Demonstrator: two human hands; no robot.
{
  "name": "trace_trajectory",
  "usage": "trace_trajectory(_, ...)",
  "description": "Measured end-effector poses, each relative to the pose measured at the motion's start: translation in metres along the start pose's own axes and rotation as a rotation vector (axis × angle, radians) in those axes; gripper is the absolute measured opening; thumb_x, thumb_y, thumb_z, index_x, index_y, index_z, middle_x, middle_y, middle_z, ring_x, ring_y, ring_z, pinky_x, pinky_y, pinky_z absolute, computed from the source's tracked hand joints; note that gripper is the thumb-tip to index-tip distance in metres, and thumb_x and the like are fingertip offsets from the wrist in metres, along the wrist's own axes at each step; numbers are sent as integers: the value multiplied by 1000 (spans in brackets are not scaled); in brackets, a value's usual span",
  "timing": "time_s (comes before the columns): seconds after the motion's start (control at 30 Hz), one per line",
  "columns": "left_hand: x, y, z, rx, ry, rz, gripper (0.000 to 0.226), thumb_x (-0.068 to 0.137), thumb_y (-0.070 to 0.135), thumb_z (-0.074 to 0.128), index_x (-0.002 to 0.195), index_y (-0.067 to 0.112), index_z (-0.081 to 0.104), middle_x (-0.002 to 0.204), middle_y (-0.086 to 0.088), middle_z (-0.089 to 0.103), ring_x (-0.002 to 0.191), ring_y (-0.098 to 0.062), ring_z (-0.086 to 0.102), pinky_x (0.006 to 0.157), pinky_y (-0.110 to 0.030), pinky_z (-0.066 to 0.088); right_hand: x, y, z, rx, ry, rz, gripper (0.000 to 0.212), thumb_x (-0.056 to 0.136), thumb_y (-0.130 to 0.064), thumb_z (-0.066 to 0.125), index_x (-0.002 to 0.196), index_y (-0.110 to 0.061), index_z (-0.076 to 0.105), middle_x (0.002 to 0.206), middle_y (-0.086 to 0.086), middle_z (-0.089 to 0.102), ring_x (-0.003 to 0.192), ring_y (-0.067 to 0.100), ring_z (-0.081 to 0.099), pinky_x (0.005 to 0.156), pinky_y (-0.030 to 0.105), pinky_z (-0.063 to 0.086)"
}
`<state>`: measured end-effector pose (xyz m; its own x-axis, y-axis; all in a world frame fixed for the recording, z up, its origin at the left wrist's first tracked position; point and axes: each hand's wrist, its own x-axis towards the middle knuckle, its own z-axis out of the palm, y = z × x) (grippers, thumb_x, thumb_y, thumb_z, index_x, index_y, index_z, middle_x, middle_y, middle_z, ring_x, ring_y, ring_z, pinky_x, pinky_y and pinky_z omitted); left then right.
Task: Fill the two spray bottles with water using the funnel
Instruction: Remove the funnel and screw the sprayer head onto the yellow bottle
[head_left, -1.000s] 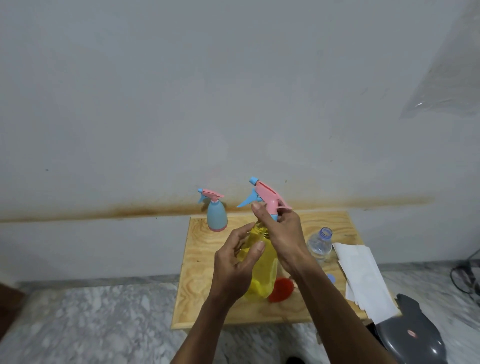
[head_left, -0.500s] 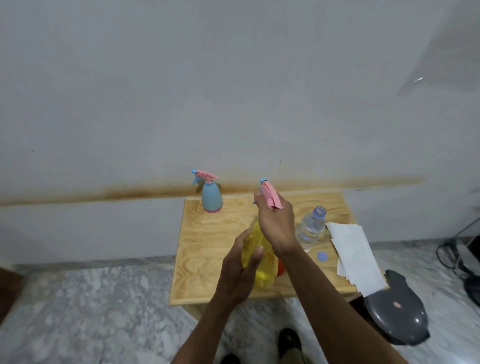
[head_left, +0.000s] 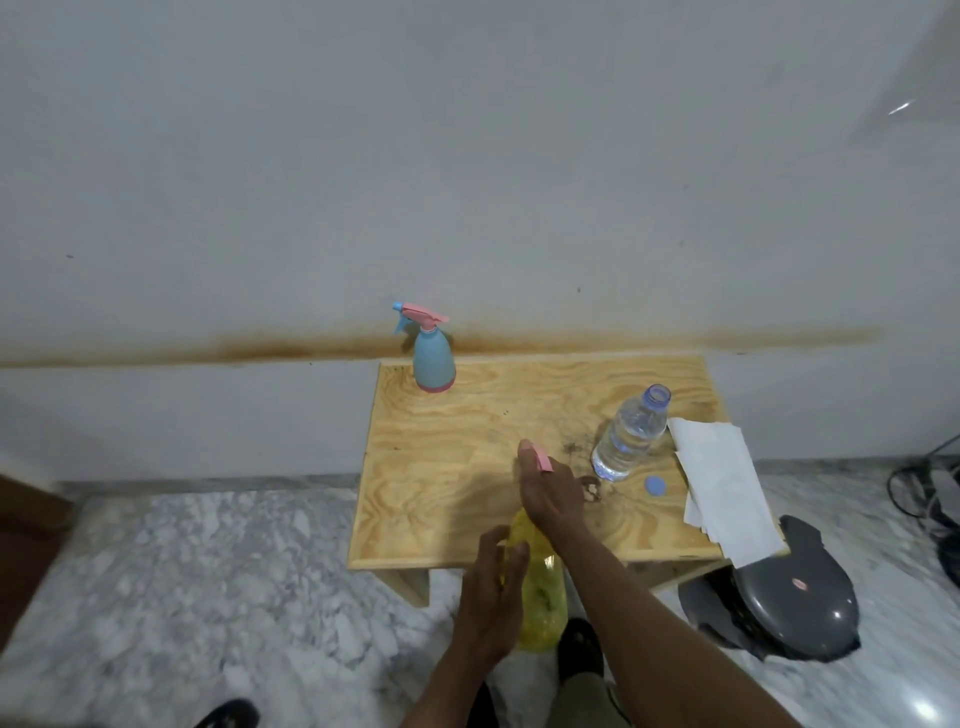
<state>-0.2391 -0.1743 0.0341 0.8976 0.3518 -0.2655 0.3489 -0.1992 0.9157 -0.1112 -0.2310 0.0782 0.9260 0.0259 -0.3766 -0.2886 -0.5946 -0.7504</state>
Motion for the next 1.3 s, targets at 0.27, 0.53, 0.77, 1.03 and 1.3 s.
trace_trajectory(0.27,7,7,7,3,-72,-10,21,100,43,45,116,32,54,91,4,70,82,2,65,65,-10,43,13,10,-6,-2,74,70,61,101,-51,37,98,-1,70,108,24,67,98,38,59,79,36,39)
trace_trajectory(0.53,8,16,14,-18,-91,5,19,101,39,44,114,30,54,89,1,69,80,2,64,65,-9,43,18,14,-16,5,21,84,61,101,-50,35,97,1,69,106,25,67,100,36,59,82,37,40)
trace_trajectory(0.77,5,17,11,-10,-72,7,19,101,39,46,114,28,53,83,0,69,73,0,65,60,-12,45,13,7,-13,-6,-41,94,75,90,-64,29,91,-3,72,101,20,71,93,33,63,85,39,47)
trace_trajectory(1.03,-2,5,4,11,-30,0,18,101,40,45,113,28,52,82,-9,68,72,-15,64,59,-21,45,5,9,-1,-55,-85,79,66,100,-53,35,102,3,70,102,19,68,88,29,56,80,33,39)
trace_trajectory(1.3,-10,5,-4,8,26,4,18,101,36,47,114,25,52,83,-5,67,75,-9,63,63,-25,47,-1,2,9,-35,-130,29,61,100,-49,38,86,-1,71,88,16,71,83,32,63,75,35,43)
